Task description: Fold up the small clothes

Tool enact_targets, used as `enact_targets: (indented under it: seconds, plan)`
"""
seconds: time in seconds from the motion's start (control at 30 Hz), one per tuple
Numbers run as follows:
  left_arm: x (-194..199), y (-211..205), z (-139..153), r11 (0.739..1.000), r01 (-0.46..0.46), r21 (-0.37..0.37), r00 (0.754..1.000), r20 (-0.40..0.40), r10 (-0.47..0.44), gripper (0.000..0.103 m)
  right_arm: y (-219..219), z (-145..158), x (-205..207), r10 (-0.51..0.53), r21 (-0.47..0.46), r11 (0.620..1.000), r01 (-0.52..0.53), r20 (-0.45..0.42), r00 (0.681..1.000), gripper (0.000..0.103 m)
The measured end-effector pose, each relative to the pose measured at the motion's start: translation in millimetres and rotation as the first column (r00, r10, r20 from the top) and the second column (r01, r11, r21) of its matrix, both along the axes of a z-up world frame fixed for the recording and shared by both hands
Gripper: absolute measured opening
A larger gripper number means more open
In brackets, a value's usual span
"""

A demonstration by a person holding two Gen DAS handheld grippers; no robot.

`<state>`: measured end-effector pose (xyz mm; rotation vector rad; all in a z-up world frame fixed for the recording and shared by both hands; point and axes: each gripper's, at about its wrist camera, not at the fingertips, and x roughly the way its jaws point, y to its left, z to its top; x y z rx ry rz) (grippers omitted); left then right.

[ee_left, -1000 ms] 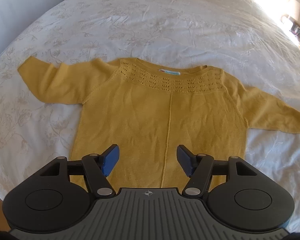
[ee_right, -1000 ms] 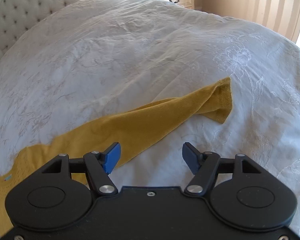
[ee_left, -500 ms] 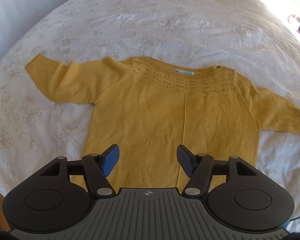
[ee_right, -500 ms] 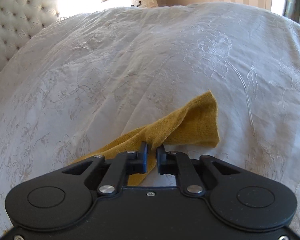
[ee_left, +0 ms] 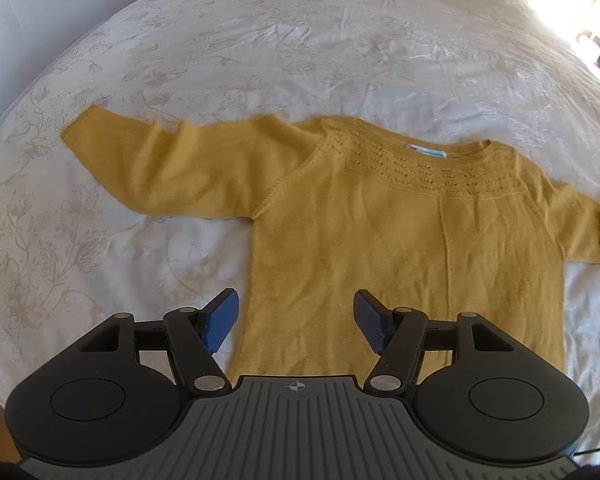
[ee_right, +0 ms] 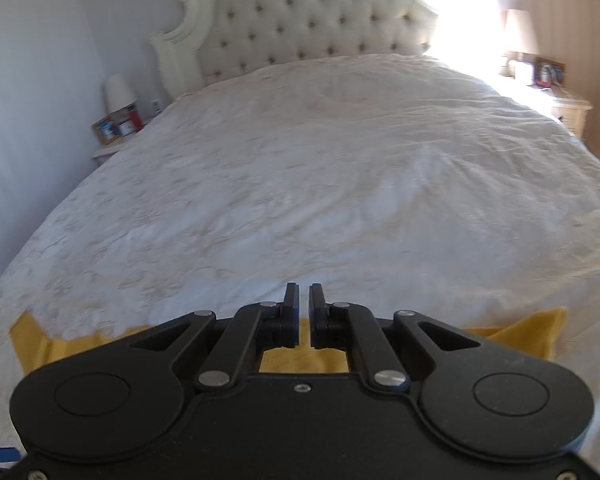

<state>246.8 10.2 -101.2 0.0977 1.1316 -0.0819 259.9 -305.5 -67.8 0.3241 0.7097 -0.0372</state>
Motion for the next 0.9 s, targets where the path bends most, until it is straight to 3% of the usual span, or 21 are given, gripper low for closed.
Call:
enact_targets:
  seconds: [0.1,0.2,0.3,0.33,0.5,0.7,0.9]
  plan:
    - [1.3,21.9,-2.3,1.0,-0.012,0.012,1.0,-0.007,0.012,0.062,52.4,-19.4,13.0,0.08,0.011,0.997,-0.08,-0.043,0.996,0.013]
    - [1.9,39.6,-4.2,0.999,-0.032,0.02,0.999,-0.014,0.032,0.062,78.6,-39.3,11.4,0.102,0.06,0.993,-0.097,-0.093,0.99,0.017]
    - [3.2,51.8,-7.3,0.998,-0.051,0.023,0.998,-0.026,0.051,0.062,82.0,-55.5,-1.2,0.066,0.06,0.997,-0.058,-0.145,0.987,0.048]
    - [3.6,53.8,-8.2,0.998,-0.055,0.024,0.998,-0.028,0.056,0.062,74.8,-60.6,-6.4,0.043,0.063,0.997,-0.033,-0.157,0.987,0.056]
    - [6.5,47.2,-13.2,0.998,-0.056,0.018,0.998,-0.04,0.056,0.062,14.9,-81.0,-30.1,-0.15,0.002,0.988,0.154,-0.233,0.961,0.056]
    - [9.4,7.3,-16.1,1.0,0.006,-0.002,0.999,-0.038,-0.006,0.062,-87.1,-96.3,-64.6,-0.415,-0.092,0.909,0.405,-0.249,0.875,0.056]
    - [15.1,-42.3,-17.2,0.997,0.073,-0.01,0.996,-0.04,-0.074,0.062,-153.4,-116.0,-79.1,-0.519,-0.127,0.854,0.504,-0.266,0.812,0.056]
